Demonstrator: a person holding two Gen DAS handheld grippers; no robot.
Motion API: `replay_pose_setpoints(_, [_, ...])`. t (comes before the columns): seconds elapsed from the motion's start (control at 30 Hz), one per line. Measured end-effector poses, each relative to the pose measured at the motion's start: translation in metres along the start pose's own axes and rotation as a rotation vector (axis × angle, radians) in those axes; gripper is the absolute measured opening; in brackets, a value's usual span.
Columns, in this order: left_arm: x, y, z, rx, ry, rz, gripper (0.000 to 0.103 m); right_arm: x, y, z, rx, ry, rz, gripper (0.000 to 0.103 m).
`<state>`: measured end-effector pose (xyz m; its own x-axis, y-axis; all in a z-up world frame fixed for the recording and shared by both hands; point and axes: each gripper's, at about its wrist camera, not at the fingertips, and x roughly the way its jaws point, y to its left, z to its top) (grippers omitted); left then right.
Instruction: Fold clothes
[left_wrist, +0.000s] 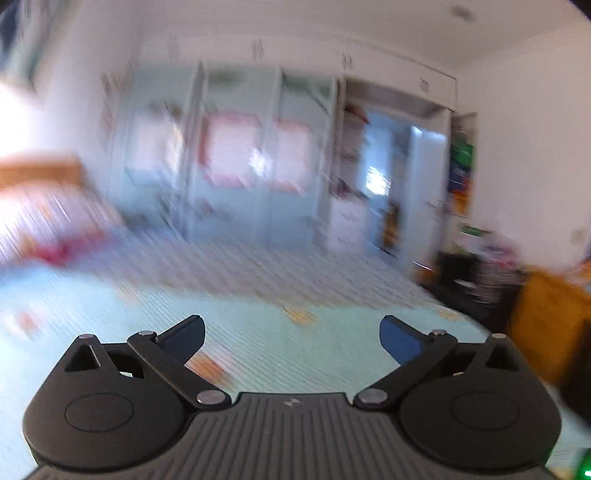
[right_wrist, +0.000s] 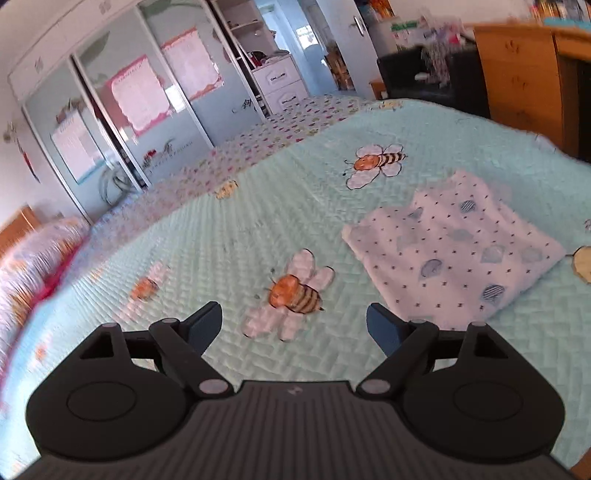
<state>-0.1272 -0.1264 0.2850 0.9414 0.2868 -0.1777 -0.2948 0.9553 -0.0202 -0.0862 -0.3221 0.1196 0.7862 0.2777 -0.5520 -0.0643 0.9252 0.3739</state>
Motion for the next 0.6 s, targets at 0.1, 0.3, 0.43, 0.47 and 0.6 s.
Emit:
replay_pose_setpoints(0.1, [-0.004,0.008,-0.005,0.082,-0.027,0.068,0.103,0.005,0.014,-0.023,-0.104,-0.003,-0.065,0.086])
replay_pose_setpoints(0.3, [0.009,0.042,-0.014,-0.022,0.038,0.062,0.103,0.037,0.026,-0.058,-0.14,0.1,-0.06,0.086])
replay_pose_setpoints(0.43, [0.021,0.049,-0.018,-0.056,0.066,0.047,0.103,0.046,0.033,-0.064,-0.167,0.111,-0.07,0.086])
replay_pose_setpoints(0.47, [0.021,0.05,-0.022,-0.061,0.055,0.036,0.103,0.048,0.033,-0.062,-0.169,0.107,-0.074,0.086])
replay_pose_setpoints(0.6, [0.041,0.041,-0.034,-0.063,0.071,-0.031,0.103,0.055,0.025,-0.052,-0.178,0.085,-0.106,0.086])
